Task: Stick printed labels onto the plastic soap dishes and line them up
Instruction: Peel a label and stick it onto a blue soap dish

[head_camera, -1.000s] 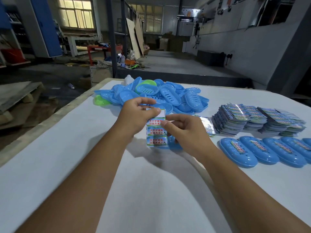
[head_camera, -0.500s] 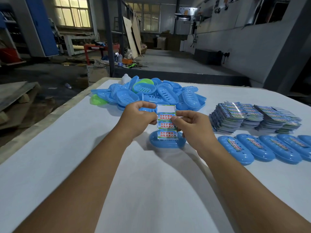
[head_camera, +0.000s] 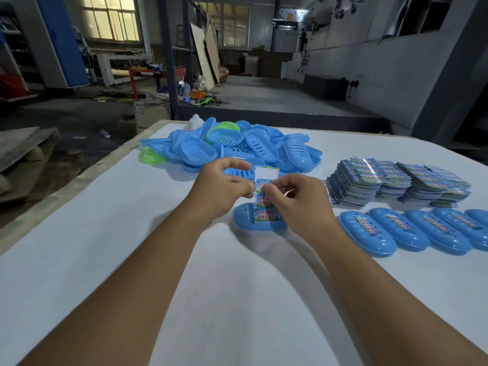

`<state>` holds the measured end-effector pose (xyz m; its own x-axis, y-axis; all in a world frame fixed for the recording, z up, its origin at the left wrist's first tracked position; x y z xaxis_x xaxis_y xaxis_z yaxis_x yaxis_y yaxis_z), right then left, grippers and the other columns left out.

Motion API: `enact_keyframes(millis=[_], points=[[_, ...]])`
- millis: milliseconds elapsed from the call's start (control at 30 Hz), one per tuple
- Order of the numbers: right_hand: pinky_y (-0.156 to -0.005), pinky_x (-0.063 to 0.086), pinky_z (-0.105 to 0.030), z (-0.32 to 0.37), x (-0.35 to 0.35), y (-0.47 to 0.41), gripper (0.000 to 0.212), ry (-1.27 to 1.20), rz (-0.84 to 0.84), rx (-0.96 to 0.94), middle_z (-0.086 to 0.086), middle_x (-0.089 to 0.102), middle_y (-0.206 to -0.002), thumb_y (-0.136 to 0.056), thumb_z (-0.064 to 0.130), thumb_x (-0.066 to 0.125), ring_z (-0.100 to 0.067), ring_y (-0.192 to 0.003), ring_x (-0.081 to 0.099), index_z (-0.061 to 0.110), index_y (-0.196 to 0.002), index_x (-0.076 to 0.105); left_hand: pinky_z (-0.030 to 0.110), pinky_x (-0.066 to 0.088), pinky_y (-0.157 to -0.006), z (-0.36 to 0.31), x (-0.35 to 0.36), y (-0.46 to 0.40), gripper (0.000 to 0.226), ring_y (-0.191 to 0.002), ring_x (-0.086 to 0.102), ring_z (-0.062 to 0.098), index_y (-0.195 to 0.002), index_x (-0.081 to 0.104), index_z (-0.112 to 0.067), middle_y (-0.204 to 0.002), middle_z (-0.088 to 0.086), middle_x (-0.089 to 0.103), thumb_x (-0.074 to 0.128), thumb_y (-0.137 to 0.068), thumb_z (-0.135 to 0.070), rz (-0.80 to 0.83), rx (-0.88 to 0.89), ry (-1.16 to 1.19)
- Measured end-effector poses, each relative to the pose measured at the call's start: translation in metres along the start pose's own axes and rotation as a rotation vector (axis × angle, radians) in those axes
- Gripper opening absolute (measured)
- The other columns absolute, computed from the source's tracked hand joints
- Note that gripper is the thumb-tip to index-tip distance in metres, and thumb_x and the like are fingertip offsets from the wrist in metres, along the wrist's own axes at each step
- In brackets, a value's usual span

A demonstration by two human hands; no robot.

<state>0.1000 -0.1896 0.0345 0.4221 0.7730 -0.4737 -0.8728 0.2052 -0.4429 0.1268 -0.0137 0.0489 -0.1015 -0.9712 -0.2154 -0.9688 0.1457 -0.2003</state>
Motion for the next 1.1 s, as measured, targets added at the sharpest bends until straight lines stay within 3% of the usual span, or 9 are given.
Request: enact_keyframes(millis=[100,200,400,533,633,733,900,1000,1100], points=[[-0.058,0.052,-0.027,0.005,0.002,0.004,0.023,-0.011,0.058,0.0,0.021,0.07,-0.066,-0.081,0.051,0.072,-0.001,-0.058,0.064,0.031,-0.071,0.074,0.01,0.049,-0.06,0.0,0.004,0.001,0.03,-0.073,0.074,0.008,-0.105,0.065,-0.023,-0.077,-0.001,0.077,0.076,-0.083,-0.007,0.031,0.012,-0.01],[-0.063,0.056,-0.029,0.007,0.002,0.005,0.021,-0.014,0.086,-0.005,0.019,0.072,-0.067,-0.084,0.047,0.071,-0.003,-0.063,0.068,0.03,-0.076,0.079,0.016,0.053,-0.069,0.002,0.006,0.001,0.028,-0.076,0.074,0.008,-0.103,0.064,-0.025,-0.077,-0.003,0.077,0.076,-0.084,-0.008,0.033,0.026,-0.041],[-0.05,0.046,-0.016,0.006,0.004,0.006,0.019,-0.021,0.094,0.017,0.015,0.07,-0.06,-0.083,0.036,0.066,0.0,-0.054,0.063,0.028,-0.071,0.079,0.011,0.051,-0.065,0.004,0.009,0.002,0.024,-0.074,0.073,0.005,-0.099,0.065,-0.026,-0.074,-0.006,0.077,0.075,-0.085,-0.009,0.017,0.051,-0.071],[-0.052,0.047,-0.028,0.006,0.005,0.005,0.022,0.013,0.064,0.022,0.004,0.067,-0.056,-0.082,0.031,0.063,-0.005,-0.049,0.053,0.018,-0.068,0.075,0.026,0.056,-0.075,0.006,0.012,0.001,0.022,-0.075,0.073,0.007,-0.095,0.064,-0.029,-0.074,-0.009,0.076,0.075,-0.083,-0.014,-0.027,0.062,-0.124],[-0.056,0.046,-0.033,0.006,0.005,0.004,0.026,0.038,0.05,0.009,-0.003,0.065,-0.057,-0.084,0.027,0.063,-0.01,-0.052,0.047,0.012,-0.065,0.072,0.032,0.058,-0.073,0.007,0.013,0.001,0.019,-0.074,0.072,0.012,-0.088,0.066,-0.029,-0.073,-0.007,0.075,0.074,-0.081,-0.014,-0.068,0.055,-0.157],[-0.049,0.037,-0.023,0.006,0.005,0.004,0.035,0.008,0.063,0.009,0.008,0.055,-0.047,-0.087,0.025,0.063,-0.005,-0.047,0.041,0.02,-0.052,0.064,0.028,0.054,-0.067,0.006,0.012,0.001,0.016,-0.072,0.071,0.012,-0.08,0.071,-0.027,-0.071,-0.006,0.074,0.068,-0.08,-0.012,-0.104,0.07,-0.157],[-0.056,0.047,-0.025,0.005,0.006,0.004,0.027,-0.098,0.079,0.041,0.007,0.072,-0.063,-0.092,0.025,0.062,-0.002,-0.056,0.056,0.019,-0.071,0.078,0.031,0.061,-0.082,0.005,0.016,0.001,0.008,-0.078,0.073,0.004,-0.088,0.077,-0.027,-0.084,-0.01,0.076,0.078,-0.082,-0.022,-0.064,0.093,-0.124],[-0.055,0.043,-0.027,0.001,0.004,0.002,0.032,-0.081,0.075,0.066,0.003,0.068,-0.059,-0.092,0.024,0.061,-0.005,-0.053,0.05,0.018,-0.063,0.073,0.032,0.06,-0.084,0.006,0.014,0.0,0.02,-0.084,0.073,0.008,-0.089,0.075,-0.031,-0.095,-0.008,0.075,0.076,-0.082,-0.012,-0.062,0.079,-0.149],[-0.061,0.051,-0.038,-0.002,0.002,-0.002,0.03,-0.015,0.084,0.091,-0.007,0.071,-0.067,-0.09,0.024,0.059,-0.021,-0.059,0.059,0.016,-0.064,0.073,0.02,0.057,-0.08,0.004,0.008,0.0,0.033,-0.083,0.071,0.004,-0.087,0.072,-0.035,-0.096,-0.009,0.073,0.068,-0.083,-0.002,-0.101,0.079,-0.194]])
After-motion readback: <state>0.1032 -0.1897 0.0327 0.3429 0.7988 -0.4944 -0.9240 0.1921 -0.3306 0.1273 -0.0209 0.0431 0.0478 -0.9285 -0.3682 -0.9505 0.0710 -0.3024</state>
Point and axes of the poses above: each hand's wrist, its own y-axis away from the middle knuckle, its own x-axis out of the palm, z = x × y, the point moved 5 cm from there along -y, towards the middle knuckle
